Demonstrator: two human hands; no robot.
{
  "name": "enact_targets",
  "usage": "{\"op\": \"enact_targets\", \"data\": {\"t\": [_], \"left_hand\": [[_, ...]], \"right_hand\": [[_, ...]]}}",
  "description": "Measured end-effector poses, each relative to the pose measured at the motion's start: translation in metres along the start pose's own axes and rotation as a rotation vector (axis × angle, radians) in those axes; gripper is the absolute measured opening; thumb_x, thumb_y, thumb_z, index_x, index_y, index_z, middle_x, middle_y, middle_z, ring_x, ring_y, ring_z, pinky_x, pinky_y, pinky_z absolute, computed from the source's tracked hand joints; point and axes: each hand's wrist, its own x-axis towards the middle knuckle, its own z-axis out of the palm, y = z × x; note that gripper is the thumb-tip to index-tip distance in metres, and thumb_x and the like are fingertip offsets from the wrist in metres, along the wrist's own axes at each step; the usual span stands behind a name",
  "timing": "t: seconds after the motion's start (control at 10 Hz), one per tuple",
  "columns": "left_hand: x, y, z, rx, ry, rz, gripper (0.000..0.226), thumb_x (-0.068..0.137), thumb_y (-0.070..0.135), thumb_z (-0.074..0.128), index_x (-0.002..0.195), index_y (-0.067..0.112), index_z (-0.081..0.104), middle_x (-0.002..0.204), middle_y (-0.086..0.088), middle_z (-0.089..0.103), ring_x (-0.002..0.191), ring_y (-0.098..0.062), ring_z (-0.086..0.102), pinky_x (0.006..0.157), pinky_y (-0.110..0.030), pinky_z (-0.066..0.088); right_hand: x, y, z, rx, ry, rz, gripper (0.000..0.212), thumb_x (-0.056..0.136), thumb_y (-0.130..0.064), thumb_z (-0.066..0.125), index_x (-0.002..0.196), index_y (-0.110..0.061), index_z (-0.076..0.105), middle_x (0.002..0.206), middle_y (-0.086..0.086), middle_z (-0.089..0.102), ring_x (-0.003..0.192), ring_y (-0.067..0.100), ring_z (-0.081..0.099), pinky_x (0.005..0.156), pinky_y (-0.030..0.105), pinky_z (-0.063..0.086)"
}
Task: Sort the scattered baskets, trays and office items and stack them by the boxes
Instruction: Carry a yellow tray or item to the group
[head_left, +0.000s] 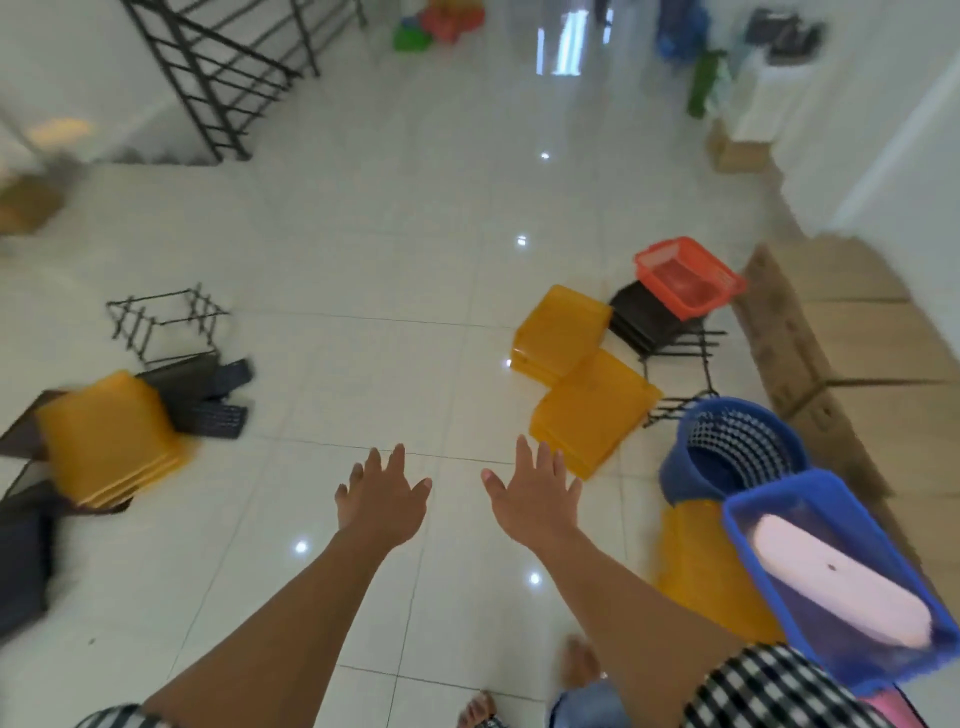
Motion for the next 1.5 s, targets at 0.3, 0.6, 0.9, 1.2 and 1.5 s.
{"op": "enact_targets", "data": {"t": [0.3,0.6,0.9,1.2,1.5], "left_hand": [[0.011,-0.067,-0.037,-0.141,0.069,-0.299,0.070,0.102,0.061,0.028,0.161,0.028,0.007,0.168,-0.007,0.008,0.153,-0.034,0.013,0.120,-0.055,0.016],[-0.006,-0.140,-0.039,-0.338,0.097,-0.593,0.071,0.103,0.060,0.028,0.161,0.027,0.006,0.168,-0.008,0.007,0.154,-0.034,0.010,0.122,-0.054,0.014],[0.015,-0.251,-0.032,-0.458,0.113,-0.720,0.070,0.103,0.059,0.030,0.161,0.027,0.006,0.168,-0.008,0.007,0.154,-0.035,0.010,0.122,-0.054,0.014],[0.027,-0.411,-0.059,-0.472,0.095,-0.764,0.070,0.103,0.059,0.029,0.161,0.028,0.003,0.169,-0.008,0.004,0.154,-0.034,0.006,0.123,-0.054,0.012],[0.055,-0.524,-0.087,-0.489,0.100,-0.831,0.071,0.102,0.060,0.030,0.161,0.028,0.006,0.168,-0.009,0.005,0.154,-0.034,0.007,0.122,-0.055,0.012]], "right_hand": [[0.049,-0.094,0.010,-0.144,-0.112,-0.328,0.078,0.101,-0.066,0.025,0.162,-0.025,0.001,0.170,0.009,-0.004,0.156,0.031,-0.008,0.121,0.060,0.002],[0.068,-0.195,0.041,-0.293,-0.229,-0.617,0.078,0.101,-0.065,0.027,0.162,-0.024,0.002,0.170,0.008,-0.003,0.156,0.030,-0.008,0.121,0.059,0.000],[0.068,-0.307,0.113,-0.404,-0.285,-0.734,0.078,0.101,-0.066,0.027,0.162,-0.025,0.002,0.170,0.007,-0.004,0.156,0.030,-0.009,0.121,0.059,0.000],[0.049,-0.450,0.194,-0.415,-0.296,-0.722,0.077,0.101,-0.065,0.028,0.162,-0.024,0.004,0.170,0.007,0.000,0.156,0.029,-0.005,0.122,0.059,0.005],[0.048,-0.576,0.254,-0.410,-0.322,-0.789,0.078,0.101,-0.066,0.029,0.162,-0.023,0.006,0.170,0.008,0.001,0.156,0.030,-0.003,0.122,0.059,0.006]]}}
